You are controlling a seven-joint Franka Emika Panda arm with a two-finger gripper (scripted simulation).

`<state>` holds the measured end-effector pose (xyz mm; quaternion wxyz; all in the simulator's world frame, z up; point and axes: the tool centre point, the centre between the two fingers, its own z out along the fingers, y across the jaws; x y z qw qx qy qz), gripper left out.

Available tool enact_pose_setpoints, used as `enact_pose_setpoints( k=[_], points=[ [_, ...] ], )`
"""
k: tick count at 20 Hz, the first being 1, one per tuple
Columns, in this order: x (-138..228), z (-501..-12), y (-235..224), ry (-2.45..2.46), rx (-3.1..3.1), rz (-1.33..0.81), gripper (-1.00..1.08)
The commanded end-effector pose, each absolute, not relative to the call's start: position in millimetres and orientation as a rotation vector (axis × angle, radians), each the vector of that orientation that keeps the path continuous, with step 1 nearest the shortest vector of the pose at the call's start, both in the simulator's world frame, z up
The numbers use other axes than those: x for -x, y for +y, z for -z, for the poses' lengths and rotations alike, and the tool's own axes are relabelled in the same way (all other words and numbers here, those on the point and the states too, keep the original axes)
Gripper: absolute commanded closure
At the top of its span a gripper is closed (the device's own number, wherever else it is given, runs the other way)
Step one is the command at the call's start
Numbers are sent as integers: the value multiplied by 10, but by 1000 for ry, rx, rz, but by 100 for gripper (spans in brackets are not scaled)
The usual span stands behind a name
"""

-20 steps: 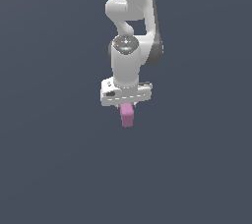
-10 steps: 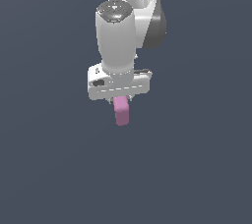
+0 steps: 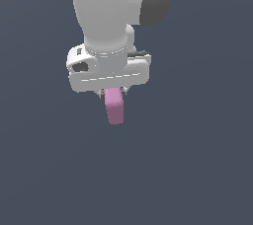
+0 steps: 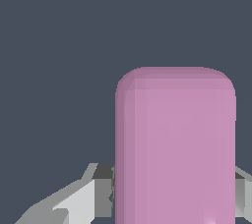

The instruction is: Pick up the object and move it to a goal position.

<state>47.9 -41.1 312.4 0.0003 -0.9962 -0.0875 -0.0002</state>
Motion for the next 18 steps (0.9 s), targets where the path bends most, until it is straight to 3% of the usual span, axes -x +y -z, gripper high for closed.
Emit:
enact_pose_setpoints(
  k=[1,18],
  points=[
    [-549,-3288,-451,-275,3129,0,108],
    [-776,-3743,-567,-275,3130,0,108]
  ],
)
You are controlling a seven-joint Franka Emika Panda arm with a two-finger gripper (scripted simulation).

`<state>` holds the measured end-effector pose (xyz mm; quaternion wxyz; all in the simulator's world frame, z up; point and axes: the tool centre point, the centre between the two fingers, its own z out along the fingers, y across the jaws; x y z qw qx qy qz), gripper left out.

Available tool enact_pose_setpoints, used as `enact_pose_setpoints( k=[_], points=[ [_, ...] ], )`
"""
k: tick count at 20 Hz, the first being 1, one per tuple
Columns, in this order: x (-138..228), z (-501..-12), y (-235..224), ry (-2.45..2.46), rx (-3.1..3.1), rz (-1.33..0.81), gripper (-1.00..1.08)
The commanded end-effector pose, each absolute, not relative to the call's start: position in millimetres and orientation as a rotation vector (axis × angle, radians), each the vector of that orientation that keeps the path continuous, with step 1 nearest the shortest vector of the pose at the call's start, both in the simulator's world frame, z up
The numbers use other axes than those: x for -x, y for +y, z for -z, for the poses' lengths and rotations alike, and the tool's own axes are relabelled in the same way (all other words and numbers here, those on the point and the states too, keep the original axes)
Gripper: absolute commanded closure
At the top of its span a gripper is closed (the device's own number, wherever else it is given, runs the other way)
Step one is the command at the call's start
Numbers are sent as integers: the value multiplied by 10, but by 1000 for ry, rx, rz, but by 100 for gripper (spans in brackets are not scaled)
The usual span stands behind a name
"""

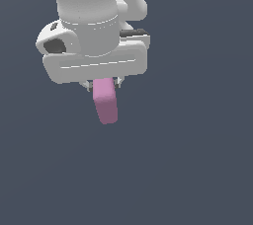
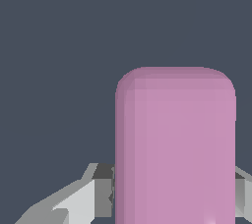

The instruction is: Pick up the object and move it to a goal position.

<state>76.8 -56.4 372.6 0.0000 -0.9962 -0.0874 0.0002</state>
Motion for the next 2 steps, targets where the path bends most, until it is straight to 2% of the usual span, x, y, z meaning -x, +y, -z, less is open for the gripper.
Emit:
enact_pose_setpoints(
  k=[1,2],
  points=[
    [-777,-3746,-568,-275,3130,0,108],
    [-778,-3747,-568,-275,3130,0,108]
  ],
)
